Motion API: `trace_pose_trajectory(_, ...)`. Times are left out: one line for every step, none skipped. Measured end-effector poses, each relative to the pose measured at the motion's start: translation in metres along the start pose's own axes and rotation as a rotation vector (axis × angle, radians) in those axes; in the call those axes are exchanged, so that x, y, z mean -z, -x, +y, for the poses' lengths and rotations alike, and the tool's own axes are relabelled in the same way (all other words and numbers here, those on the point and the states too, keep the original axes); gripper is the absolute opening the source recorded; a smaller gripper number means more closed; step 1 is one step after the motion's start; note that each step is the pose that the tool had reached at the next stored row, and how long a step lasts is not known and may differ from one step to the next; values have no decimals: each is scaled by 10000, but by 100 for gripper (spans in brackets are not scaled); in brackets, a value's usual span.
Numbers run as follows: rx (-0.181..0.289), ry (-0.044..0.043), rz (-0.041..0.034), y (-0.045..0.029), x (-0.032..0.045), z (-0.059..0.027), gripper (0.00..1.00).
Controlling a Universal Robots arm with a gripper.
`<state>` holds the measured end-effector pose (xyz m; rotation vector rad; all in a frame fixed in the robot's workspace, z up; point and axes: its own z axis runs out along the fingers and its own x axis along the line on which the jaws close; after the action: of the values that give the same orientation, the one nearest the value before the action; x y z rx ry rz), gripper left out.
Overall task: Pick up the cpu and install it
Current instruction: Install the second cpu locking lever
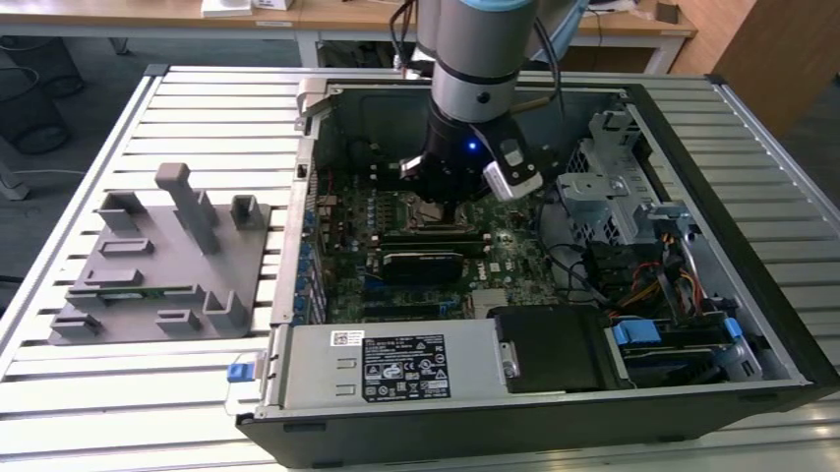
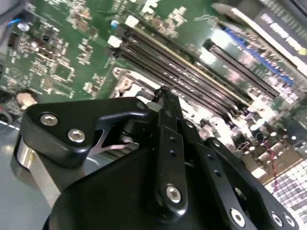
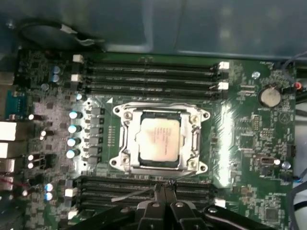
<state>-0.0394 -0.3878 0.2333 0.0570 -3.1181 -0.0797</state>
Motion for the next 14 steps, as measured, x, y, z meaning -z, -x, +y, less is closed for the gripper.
trace_pose_trajectory(1,36,-2,-24,-3,-9,11)
trace_pose_trajectory(2,72,-4,-39,-5,-13,11)
trace_pose_trajectory(3,123,-5,-52,-6,-14,11)
trace_pose_trajectory(5,192,-8,-64,-8,-14,11)
trace_pose_trajectory(6,263,-10,-74,-11,-14,11)
trace_pose_trajectory(8,313,-12,-86,-16,-15,11)
trace_pose_trajectory(8,332,-13,-98,-25,-18,11)
trace_pose_trajectory(8,334,-14,-112,-38,-22,11)
trace_pose_trajectory(8,332,-12,-124,-48,-25,11)
trace_pose_trajectory(9,333,-12,-138,-59,-27,11)
trace_pose_trajectory(9,332,-11,-155,-70,-30,11)
trace_pose_trajectory(8,332,-10,-173,-79,-34,11)
trace_pose_trajectory(8,334,-10,-186,-88,-40,11)
trace_pose_trajectory(9,350,-12,-194,-97,-48,11)
